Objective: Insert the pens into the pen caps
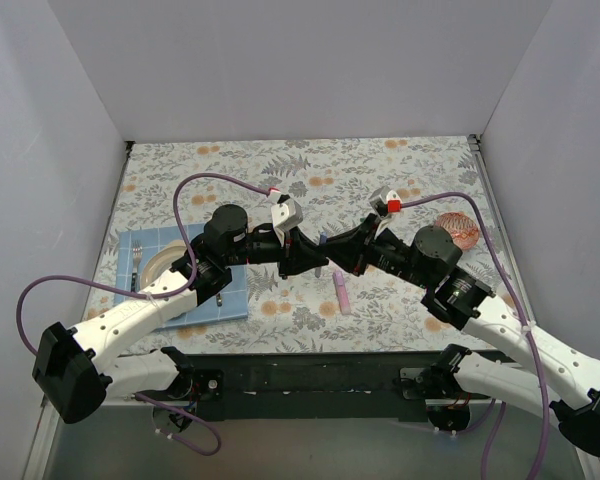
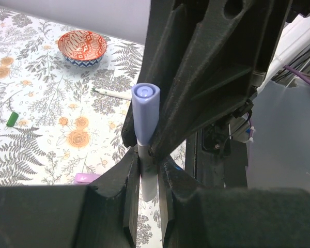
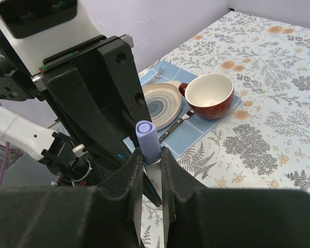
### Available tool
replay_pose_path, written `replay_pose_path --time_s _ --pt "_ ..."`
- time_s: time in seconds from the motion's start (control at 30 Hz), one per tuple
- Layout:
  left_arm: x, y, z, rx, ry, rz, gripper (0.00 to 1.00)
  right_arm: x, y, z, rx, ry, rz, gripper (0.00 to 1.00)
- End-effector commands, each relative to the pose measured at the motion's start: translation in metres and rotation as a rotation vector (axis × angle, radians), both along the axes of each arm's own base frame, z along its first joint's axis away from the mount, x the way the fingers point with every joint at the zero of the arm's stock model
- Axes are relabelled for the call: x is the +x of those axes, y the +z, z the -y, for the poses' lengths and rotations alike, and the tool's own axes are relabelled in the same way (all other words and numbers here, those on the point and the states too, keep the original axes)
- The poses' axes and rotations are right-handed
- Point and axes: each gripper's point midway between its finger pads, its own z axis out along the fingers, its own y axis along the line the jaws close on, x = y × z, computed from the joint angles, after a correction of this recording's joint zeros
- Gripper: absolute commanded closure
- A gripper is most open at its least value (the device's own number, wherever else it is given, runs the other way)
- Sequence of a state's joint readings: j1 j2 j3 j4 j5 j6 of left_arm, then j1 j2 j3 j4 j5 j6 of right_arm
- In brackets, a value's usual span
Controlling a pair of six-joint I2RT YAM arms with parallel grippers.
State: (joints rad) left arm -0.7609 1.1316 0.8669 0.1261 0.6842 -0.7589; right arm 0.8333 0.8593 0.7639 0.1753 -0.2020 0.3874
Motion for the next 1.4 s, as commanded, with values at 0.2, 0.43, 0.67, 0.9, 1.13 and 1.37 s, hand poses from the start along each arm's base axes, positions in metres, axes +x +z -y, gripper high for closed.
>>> replay_pose_path --time_s 0.2,0.43,0.67,0.9,1.13,1.37 --pt "-0.005 0.042 -0.001 -0.085 -0.009 0.061 1.0 -0.001 -0.01 0.002 0.004 0.0 0.025 0.99" --pt "-0.007 0.038 0.002 -0.076 -0.033 0.038 0.84 0.004 0.009 0.009 0.072 -0.056 0.046 0.99" --pt "-0.01 0.035 0.001 -0.07 -0.051 0.036 0.65 0.007 0.033 0.016 0.155 -0.1 0.055 0.99" --pt "-0.01 0.025 0.004 -0.043 -0.068 0.019 0.57 0.004 0.059 0.018 0.209 -0.096 0.081 0.99" --pt "-0.008 0.021 0.006 -0.031 -0.067 0.014 0.57 -0.002 0.071 0.017 0.232 -0.065 0.097 0.99" --pt "-0.008 0.017 0.006 -0.022 -0.071 -0.003 0.62 -0.007 0.078 0.018 0.255 -0.049 0.106 0.99"
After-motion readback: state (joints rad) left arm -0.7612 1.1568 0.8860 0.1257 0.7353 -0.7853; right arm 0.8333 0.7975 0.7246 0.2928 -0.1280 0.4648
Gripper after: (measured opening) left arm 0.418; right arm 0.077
